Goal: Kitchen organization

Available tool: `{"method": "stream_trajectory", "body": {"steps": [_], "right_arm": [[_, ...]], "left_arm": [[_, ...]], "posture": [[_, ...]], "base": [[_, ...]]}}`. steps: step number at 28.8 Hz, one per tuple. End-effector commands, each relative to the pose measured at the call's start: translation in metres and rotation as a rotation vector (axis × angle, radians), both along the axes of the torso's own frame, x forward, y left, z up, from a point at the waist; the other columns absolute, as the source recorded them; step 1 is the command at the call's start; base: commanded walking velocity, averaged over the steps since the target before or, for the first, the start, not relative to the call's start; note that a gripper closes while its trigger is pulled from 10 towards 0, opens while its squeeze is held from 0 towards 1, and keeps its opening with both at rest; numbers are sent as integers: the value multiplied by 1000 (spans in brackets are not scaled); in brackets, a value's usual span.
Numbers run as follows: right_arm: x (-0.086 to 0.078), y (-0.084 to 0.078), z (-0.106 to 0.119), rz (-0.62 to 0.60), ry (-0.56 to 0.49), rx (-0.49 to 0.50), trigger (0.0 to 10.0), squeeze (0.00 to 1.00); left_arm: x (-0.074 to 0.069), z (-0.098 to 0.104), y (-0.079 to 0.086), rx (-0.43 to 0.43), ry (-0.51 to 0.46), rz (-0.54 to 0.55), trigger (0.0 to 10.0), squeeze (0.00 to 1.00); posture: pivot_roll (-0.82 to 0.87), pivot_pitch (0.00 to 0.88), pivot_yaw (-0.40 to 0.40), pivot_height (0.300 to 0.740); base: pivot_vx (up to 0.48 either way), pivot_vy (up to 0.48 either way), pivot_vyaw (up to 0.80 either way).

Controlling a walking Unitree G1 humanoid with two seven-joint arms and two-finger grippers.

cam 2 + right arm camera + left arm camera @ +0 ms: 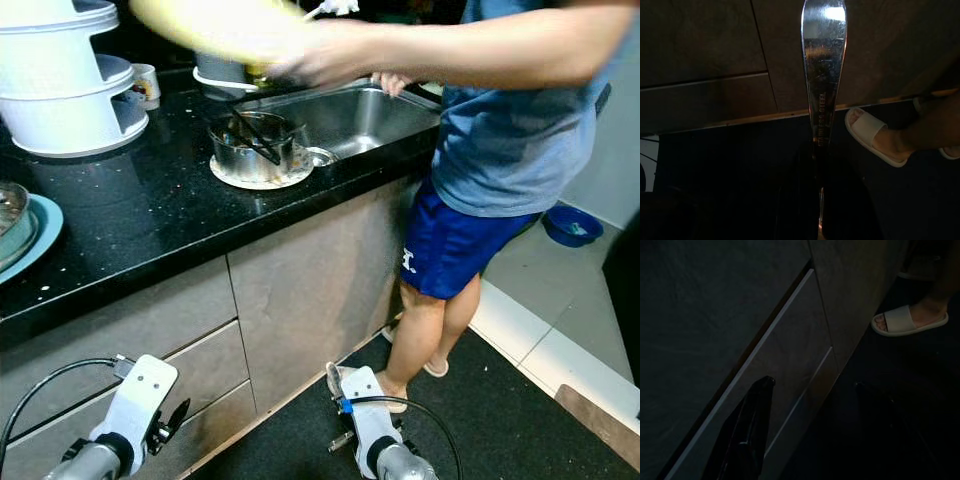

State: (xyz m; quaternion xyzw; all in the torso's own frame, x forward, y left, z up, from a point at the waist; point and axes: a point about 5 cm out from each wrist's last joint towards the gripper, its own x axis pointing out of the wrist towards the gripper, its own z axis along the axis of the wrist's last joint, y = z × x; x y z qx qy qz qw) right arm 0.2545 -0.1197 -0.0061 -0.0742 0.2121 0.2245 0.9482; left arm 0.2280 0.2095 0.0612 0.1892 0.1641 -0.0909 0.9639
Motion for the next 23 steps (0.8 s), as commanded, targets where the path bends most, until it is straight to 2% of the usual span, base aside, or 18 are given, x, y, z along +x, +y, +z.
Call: {"method": "stream_trajectory", "body": {"steps": [1, 23], "right_arm": [[-2, -2, -3, -5, 7, 0, 10000, 0], [-5, -2, -6, -1, 17, -8, 10000, 0]], "left_arm": [[-4, -4, 0, 1, 15, 0, 10000, 0], [-4, -3, 0, -5, 18, 4, 10000, 0]], "posture": [[-42, 119, -53, 740], [-40, 123, -56, 740]], "base": [[0, 0, 0], [0, 0, 0]]}}
